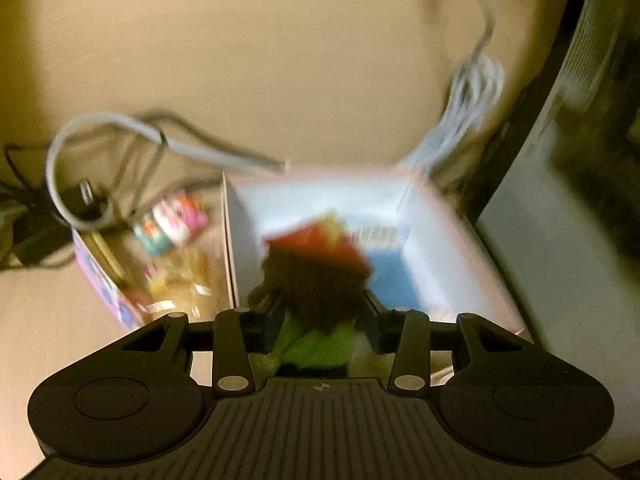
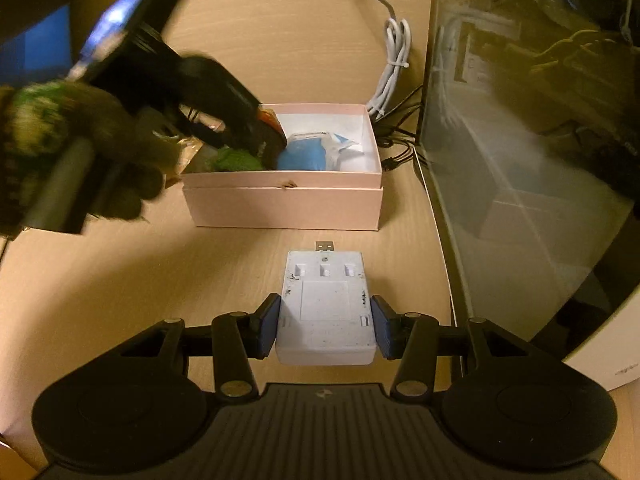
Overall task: Organize objects
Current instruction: 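Lower the doll into the pink box with the left tool while the right tool drops the white box in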
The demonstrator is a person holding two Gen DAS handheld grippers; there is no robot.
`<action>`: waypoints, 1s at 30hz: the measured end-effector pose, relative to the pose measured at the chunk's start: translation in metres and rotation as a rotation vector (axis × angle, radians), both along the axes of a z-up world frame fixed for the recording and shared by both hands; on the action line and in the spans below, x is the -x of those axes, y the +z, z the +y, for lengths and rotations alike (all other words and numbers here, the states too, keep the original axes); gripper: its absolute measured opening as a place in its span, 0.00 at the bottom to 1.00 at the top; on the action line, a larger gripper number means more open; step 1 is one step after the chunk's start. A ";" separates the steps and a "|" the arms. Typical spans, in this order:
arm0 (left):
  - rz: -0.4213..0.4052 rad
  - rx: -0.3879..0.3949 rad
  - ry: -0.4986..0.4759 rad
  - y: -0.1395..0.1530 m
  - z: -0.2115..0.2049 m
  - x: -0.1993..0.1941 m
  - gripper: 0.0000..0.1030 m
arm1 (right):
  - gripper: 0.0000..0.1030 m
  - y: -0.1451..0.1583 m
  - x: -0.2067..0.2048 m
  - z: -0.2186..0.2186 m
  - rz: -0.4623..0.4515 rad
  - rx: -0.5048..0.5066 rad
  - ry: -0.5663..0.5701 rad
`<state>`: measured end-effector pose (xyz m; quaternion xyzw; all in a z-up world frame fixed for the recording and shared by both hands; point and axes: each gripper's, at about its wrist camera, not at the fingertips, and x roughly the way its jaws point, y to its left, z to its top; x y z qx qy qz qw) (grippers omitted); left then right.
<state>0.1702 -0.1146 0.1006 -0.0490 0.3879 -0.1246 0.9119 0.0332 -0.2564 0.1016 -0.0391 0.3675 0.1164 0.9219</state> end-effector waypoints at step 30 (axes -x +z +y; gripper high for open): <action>0.002 0.023 0.512 -0.028 0.267 0.160 0.41 | 0.61 0.020 -0.129 0.111 -0.069 0.010 0.095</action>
